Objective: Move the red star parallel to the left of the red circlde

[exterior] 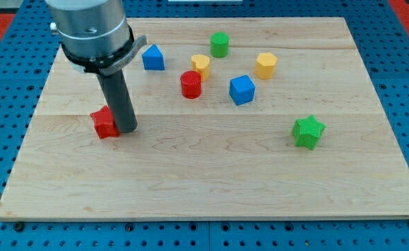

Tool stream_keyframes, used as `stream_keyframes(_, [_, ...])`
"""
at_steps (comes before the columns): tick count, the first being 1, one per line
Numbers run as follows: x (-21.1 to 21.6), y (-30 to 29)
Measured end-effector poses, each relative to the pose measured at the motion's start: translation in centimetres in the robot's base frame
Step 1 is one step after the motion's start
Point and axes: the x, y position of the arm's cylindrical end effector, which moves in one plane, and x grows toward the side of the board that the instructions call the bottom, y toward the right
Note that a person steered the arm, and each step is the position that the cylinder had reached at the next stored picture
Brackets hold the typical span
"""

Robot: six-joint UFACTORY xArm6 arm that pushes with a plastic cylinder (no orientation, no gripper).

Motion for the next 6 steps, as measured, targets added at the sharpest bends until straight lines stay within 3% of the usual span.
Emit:
stream_keyframes(1, [3.7,1.3])
stream_keyframes(2, [4.3,-4.2])
stream_keyframes(4, [-4.2,-4.9])
stream_keyframes(6, [-2.3,-0.8])
